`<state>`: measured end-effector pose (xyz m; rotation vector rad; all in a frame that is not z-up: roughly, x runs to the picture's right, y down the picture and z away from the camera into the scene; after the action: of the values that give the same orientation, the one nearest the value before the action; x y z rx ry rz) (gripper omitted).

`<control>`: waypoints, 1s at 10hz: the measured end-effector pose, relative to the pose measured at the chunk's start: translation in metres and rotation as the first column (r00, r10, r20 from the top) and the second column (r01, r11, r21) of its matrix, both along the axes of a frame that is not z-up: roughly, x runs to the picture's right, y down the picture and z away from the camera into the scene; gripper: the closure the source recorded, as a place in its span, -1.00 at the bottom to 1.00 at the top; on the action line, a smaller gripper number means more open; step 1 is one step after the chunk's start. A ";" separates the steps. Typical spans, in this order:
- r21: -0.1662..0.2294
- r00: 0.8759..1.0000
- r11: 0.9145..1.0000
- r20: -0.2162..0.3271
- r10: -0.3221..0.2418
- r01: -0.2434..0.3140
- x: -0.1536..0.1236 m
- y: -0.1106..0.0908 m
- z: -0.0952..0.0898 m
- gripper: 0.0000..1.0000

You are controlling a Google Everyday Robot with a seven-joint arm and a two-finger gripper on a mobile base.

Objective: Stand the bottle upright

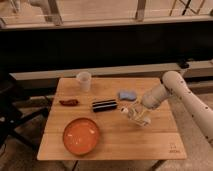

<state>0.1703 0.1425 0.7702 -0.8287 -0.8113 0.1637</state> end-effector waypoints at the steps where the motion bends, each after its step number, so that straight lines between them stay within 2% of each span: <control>1: 0.002 1.000 1.000 0.008 0.001 -0.001 -0.001 0.000 -0.002 1.00; 6: 0.032 0.999 0.999 0.026 0.026 -0.027 0.007 -0.008 -0.031 1.00; 10: 0.014 0.996 0.998 0.068 0.056 -0.057 0.002 -0.004 -0.041 1.00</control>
<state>0.1718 0.1388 0.7295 -0.7999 -0.8995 0.1796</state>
